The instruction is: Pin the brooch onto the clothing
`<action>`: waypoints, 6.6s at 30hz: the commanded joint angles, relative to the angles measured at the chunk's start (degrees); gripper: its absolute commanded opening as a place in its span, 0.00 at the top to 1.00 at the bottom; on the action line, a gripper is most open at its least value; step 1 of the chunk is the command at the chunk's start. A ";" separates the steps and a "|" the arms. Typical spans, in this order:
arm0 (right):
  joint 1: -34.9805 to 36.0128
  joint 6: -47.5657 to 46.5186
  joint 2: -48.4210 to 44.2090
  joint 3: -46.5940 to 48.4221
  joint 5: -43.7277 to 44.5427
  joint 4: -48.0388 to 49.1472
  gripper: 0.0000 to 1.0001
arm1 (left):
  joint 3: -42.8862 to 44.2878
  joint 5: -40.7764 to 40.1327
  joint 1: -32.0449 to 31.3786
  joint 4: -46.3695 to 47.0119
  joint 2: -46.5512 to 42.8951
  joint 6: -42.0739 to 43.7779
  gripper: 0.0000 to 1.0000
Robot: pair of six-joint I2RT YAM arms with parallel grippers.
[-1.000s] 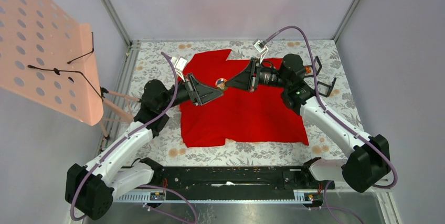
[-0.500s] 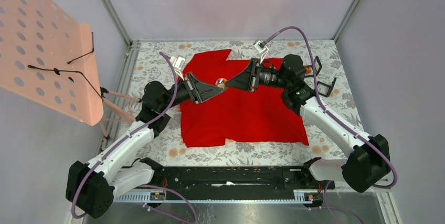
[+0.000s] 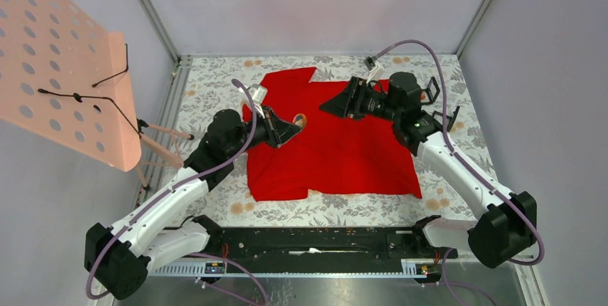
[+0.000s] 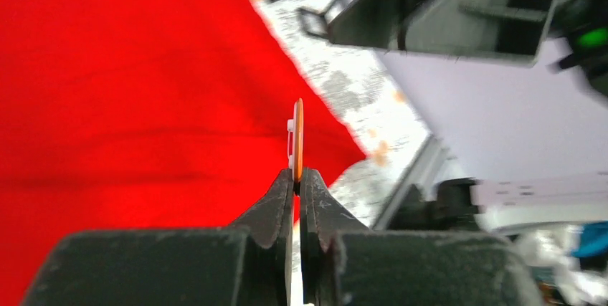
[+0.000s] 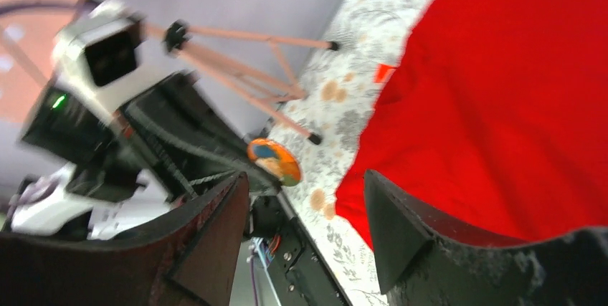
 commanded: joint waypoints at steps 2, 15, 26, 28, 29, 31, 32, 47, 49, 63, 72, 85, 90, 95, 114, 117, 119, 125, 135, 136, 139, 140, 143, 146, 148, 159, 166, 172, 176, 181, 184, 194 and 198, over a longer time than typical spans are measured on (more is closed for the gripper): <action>-1.68 -1.13 -2.13 6.12 14.66 -21.81 0.32 | 5.49 -24.79 -6.37 -16.13 -1.95 19.94 1.00; 5.13 11.23 2.26 6.57 18.05 -30.67 0.38 | 6.29 -42.44 -21.21 -15.29 6.11 28.18 1.00; 9.29 13.78 7.49 11.15 18.85 -30.94 0.39 | 6.19 -41.82 -21.71 -14.05 9.51 28.19 1.00; 9.65 13.82 7.94 11.70 19.60 -30.49 0.39 | 6.19 -41.09 -21.69 -14.00 9.83 27.52 1.00; 9.84 13.74 8.22 12.07 19.93 -30.48 0.39 | 6.23 -40.90 -21.73 -13.95 10.02 27.30 1.00; 10.21 13.48 9.42 12.98 20.38 -31.12 0.39 | 6.36 -40.67 -21.67 -14.00 10.35 26.89 1.00; 10.34 13.36 10.18 13.47 20.52 -31.59 0.40 | 6.43 -40.51 -21.70 -14.00 10.47 26.64 1.00; 13.27 11.57 17.48 17.88 22.15 -34.77 0.53 | 7.76 -42.54 -23.18 -14.01 13.22 25.45 1.00; 13.48 11.53 18.10 17.77 22.35 -34.52 0.58 | 7.77 -43.01 -23.33 -13.92 13.52 25.32 1.00; 13.85 10.97 19.85 17.25 24.76 -32.53 0.90 | 7.76 -46.13 -24.68 -13.98 13.52 24.50 0.89; 11.88 10.00 15.87 7.84 26.69 -20.12 1.00 | 2.53 -45.39 -24.67 -14.05 7.88 23.99 0.27; -0.87 -4.65 0.91 -5.49 6.48 0.20 1.00 | 1.36 -17.58 -13.39 -12.18 -1.77 11.92 0.07; -1.58 -2.20 -2.82 -7.80 -4.06 7.97 1.00 | 2.72 -6.60 -7.41 -5.02 -1.40 3.09 0.08; -1.58 4.68 -2.16 -6.17 -13.75 13.80 1.00 | -0.09 3.68 -3.23 7.09 -1.27 -7.10 0.12; -1.56 10.59 0.70 -2.24 -27.33 16.75 1.00 | -2.34 7.49 -1.74 13.58 -1.27 -10.83 0.58; -1.58 10.33 0.72 -2.27 -27.58 16.46 1.00 | -2.16 8.01 -1.76 13.74 -1.13 -10.56 0.60; -1.58 10.34 0.87 -2.18 -27.50 16.57 1.00 | -2.16 8.18 -1.80 13.70 -0.91 -10.46 0.62; -1.58 10.79 1.29 -2.08 -28.02 16.88 1.00 | -2.32 9.48 -1.77 14.36 0.19 -11.04 0.68; -1.58 10.13 1.33 -1.98 -28.02 15.81 1.00 | -2.92 11.94 -1.79 17.02 1.13 -12.86 0.87; -1.58 9.99 1.36 -1.92 -27.94 15.47 1.00 | -3.13 12.34 -1.79 17.81 1.26 -13.15 0.91; -1.58 8.83 1.52 -1.33 -26.91 12.62 0.97 | -3.59 12.81 -1.79 19.68 1.60 -14.05 1.00; -1.58 7.90 1.58 -0.83 -26.55 10.95 0.92 | -3.79 12.83 -1.79 20.00 1.62 -14.16 1.00; -1.58 7.10 1.65 -0.76 -26.03 9.86 0.76 | -4.36 11.66 -1.78 20.10 1.42 -14.47 1.00; -1.56 7.38 1.54 -0.86 -26.00 10.18 0.69 | -4.63 10.34 -1.79 19.47 1.10 -14.88 1.00; -1.54 7.36 1.53 -0.85 -25.96 10.05 0.68 | -4.39 9.43 -1.76 18.38 1.10 -14.93 1.00; -0.63 3.63 2.09 -0.42 -25.52 4.67 0.68 | -4.53 8.35 -1.80 18.90 1.01 -16.20 1.00; -0.19 3.35 2.85 0.68 -23.49 2.91 0.75 | -4.53 8.90 -1.78 18.78 1.09 -16.11 1.00; 0.04 -1.94 5.98 4.50 -18.12 -9.52 0.82 | -4.36 10.17 -1.80 18.86 1.41 -15.40 1.00; 0.24 -5.45 7.24 6.37 -15.43 -17.69 0.83 | -4.06 10.25 -1.80 18.02 1.28 -14.54 1.00; 0.80 -6.96 7.24 6.70 -17.07 -18.64 0.80 | -3.96 9.72 -1.79 17.19 1.49 -14.56 1.00; 1.18 -7.03 6.94 6.70 -18.61 -17.92 0.76 | -3.85 9.05 -1.79 16.60 1.70 -14.52 1.00; 0.99 -7.50 2.18 6.36 -16.41 -15.42 0.48 | -4.03 3.99 -0.83 10.68 1.63 -13.61 1.00; 0.49 -10.54 -1.86 6.35 -7.81 -18.47 0.34 | -4.08 0.30 0.47 6.53 1.47 -12.06 1.00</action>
